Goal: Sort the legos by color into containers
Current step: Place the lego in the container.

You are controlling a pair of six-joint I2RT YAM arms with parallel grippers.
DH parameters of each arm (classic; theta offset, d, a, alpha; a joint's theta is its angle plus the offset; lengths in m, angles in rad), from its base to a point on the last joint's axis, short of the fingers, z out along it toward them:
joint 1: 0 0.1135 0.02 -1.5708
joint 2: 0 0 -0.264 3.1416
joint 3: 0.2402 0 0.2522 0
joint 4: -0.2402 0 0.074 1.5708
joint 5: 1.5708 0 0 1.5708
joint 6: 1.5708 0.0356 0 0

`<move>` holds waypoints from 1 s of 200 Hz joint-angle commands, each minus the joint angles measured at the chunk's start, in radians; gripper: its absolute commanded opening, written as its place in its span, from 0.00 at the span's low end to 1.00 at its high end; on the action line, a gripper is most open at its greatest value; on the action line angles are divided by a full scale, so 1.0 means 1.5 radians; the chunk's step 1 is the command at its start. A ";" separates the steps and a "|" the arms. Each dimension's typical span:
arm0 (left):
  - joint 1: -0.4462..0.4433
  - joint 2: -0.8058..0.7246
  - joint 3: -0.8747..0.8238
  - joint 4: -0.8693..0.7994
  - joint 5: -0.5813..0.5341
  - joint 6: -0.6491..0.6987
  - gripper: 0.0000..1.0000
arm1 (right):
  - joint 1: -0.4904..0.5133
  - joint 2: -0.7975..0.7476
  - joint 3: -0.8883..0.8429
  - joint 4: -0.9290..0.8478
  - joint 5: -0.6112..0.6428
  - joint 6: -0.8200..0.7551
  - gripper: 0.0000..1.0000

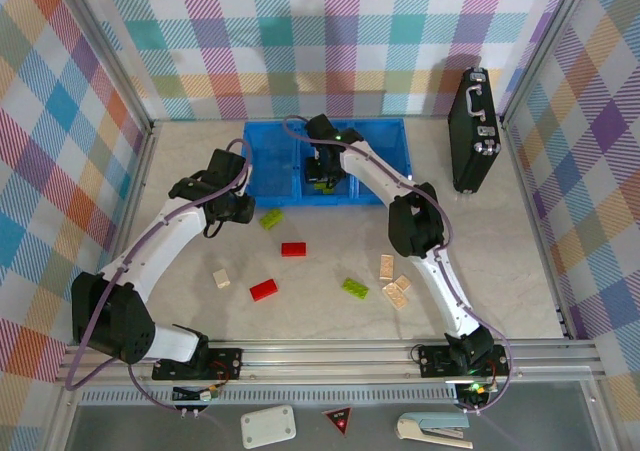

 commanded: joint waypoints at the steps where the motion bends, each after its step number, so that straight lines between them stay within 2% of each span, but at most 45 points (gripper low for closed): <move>1: 0.008 0.005 -0.002 0.009 -0.006 0.001 0.42 | 0.004 0.007 0.022 0.018 -0.030 0.003 0.44; 114: 0.008 0.012 0.003 0.004 0.007 0.001 0.42 | 0.008 -0.083 -0.035 0.001 -0.035 0.001 0.46; 200: 0.008 0.030 0.006 -0.003 0.024 0.003 0.42 | 0.032 -0.214 -0.183 0.001 -0.023 -0.004 0.46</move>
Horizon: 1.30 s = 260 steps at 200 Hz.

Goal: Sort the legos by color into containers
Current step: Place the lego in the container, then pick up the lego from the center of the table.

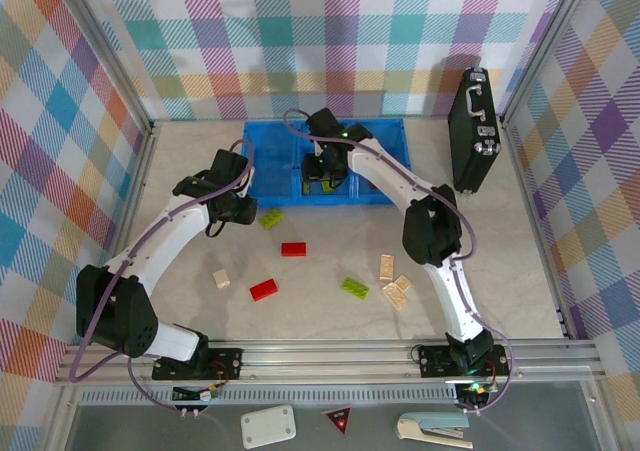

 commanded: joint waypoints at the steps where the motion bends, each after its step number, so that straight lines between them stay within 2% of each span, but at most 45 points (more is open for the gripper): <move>1: 0.006 0.008 0.006 -0.003 0.012 0.004 0.42 | 0.010 -0.054 -0.046 -0.006 0.001 -0.005 0.46; 59: -0.005 0.033 0.020 -0.023 0.038 -0.014 0.43 | 0.021 -0.196 -0.224 0.037 0.011 0.013 0.46; 99: -0.046 0.041 0.049 -0.071 0.016 -0.038 0.45 | 0.021 -0.293 -0.349 0.067 0.021 0.027 0.46; 138: -0.076 0.056 0.052 -0.086 0.027 -0.113 0.48 | 0.021 -0.378 -0.446 0.076 0.047 0.031 0.46; 186: -0.113 0.089 0.041 -0.044 0.062 -0.212 0.56 | 0.021 -0.472 -0.567 0.078 0.074 0.045 0.46; 236: -0.161 0.142 0.048 -0.029 0.057 -0.266 0.63 | 0.021 -0.543 -0.657 0.077 0.090 0.064 0.46; 249: -0.173 0.153 0.048 -0.026 0.056 -0.283 0.71 | 0.022 -0.559 -0.679 0.076 0.093 0.071 0.46; 260: -0.184 0.164 0.044 -0.019 0.058 -0.296 0.74 | 0.021 -0.571 -0.697 0.077 0.094 0.077 0.46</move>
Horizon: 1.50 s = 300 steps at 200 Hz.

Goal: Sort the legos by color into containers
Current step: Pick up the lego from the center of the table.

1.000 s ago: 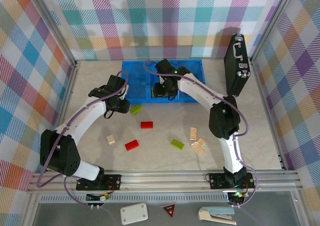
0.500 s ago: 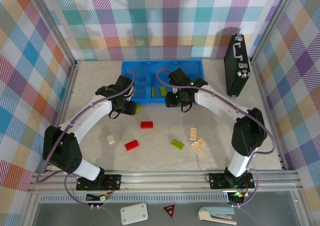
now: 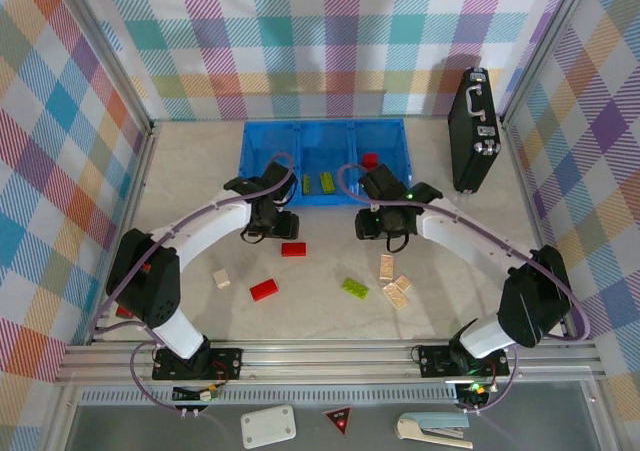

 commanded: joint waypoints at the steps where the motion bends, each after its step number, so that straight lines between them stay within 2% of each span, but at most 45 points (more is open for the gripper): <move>1: -0.023 0.018 0.004 0.014 0.006 -0.050 0.74 | 0.005 -0.036 -0.033 0.003 0.013 0.024 0.46; 38: -0.044 0.061 0.002 0.024 0.001 -0.065 0.81 | 0.005 -0.069 -0.074 0.003 0.017 0.035 0.46; 54: -0.047 0.077 0.000 0.033 0.006 -0.066 0.93 | 0.005 -0.078 -0.083 0.002 0.018 0.038 0.46; 98: -0.050 0.116 -0.002 0.049 0.014 -0.068 0.93 | 0.005 -0.086 -0.092 -0.005 0.018 0.041 0.47; 236: -0.062 0.160 -0.003 0.070 0.022 -0.081 0.70 | 0.005 -0.093 -0.099 -0.014 0.012 0.042 0.47; 300: -0.065 0.152 0.008 0.064 0.019 -0.073 0.63 | 0.005 -0.094 -0.097 -0.023 0.018 0.041 0.47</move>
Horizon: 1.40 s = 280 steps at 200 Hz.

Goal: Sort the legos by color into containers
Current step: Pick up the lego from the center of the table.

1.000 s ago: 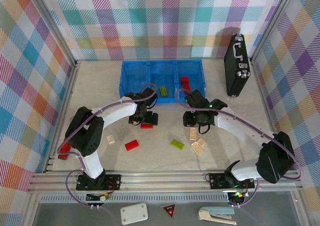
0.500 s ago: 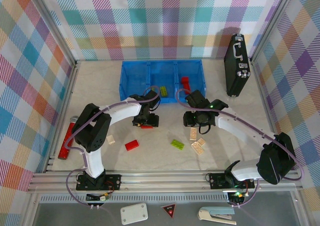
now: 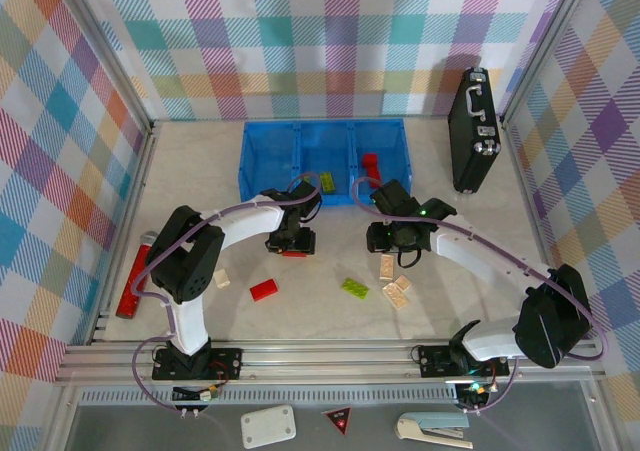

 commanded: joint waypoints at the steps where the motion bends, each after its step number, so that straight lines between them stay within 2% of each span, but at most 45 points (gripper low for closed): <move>1: -0.009 -0.002 0.009 -0.005 0.004 0.000 0.63 | 0.005 -0.016 -0.010 -0.020 0.007 0.006 0.47; 30: -0.017 -0.002 0.030 -0.019 0.000 0.032 0.62 | 0.005 -0.023 -0.010 -0.029 0.018 0.006 0.47; 56: -0.027 -0.018 0.030 0.014 0.014 0.087 0.61 | 0.005 -0.036 -0.014 -0.038 0.032 0.012 0.47; 146: -0.089 -0.038 0.063 0.144 0.022 0.349 0.59 | 0.004 -0.129 -0.016 -0.118 0.124 0.018 0.46; 192: -0.113 -0.031 0.085 0.224 0.077 0.472 0.58 | 0.002 -0.197 -0.015 -0.176 0.168 0.055 0.46; 280: -0.124 0.084 0.265 0.233 0.067 0.546 0.56 | 0.001 -0.271 -0.002 -0.261 0.204 0.075 0.46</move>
